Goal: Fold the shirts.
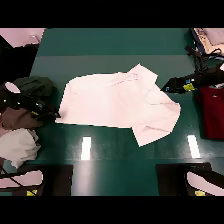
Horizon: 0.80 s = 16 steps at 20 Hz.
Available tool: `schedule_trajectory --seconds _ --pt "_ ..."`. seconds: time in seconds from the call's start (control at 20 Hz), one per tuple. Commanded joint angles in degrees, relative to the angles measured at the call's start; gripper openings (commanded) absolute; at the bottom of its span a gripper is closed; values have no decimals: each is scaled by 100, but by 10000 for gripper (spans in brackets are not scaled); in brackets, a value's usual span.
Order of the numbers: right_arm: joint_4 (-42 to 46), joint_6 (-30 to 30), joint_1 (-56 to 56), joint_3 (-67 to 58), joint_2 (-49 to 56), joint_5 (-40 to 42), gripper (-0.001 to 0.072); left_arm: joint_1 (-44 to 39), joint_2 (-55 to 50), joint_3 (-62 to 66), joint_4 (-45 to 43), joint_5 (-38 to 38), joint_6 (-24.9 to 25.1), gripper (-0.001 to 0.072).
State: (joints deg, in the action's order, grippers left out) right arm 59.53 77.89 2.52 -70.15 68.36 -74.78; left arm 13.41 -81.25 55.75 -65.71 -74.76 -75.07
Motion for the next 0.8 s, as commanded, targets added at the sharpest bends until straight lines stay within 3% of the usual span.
schedule_trajectory --seconds 0.0,0.1,0.15,0.2,0.25,0.3,0.45,0.75 --pt "2 2 2 46 -192 24 305 -317 -4 -101 20 245 -42 527" --pt "4 2 2 46 -269 11 305 -437 -4 -101 13 323 -170 527" --pt "22 2 4 48 -306 -20 305 -448 -4 -101 42 330 -210 469" --pt "46 2 26 50 -330 -87 305 -448 -2 -98 42 328 -208 256" --pt "39 2 83 48 -332 -223 305 -448 -2 -98 42 326 -208 92" --pt "44 2 166 57 -326 -420 305 -448 9 -94 39 328 -199 23" --pt "46 2 654 573 -481 -660 305 -448 203 133 33 317 -199 22" --pt "31 4 2396 2872 -1088 -511 305 -448 994 413 33 385 -142 22"
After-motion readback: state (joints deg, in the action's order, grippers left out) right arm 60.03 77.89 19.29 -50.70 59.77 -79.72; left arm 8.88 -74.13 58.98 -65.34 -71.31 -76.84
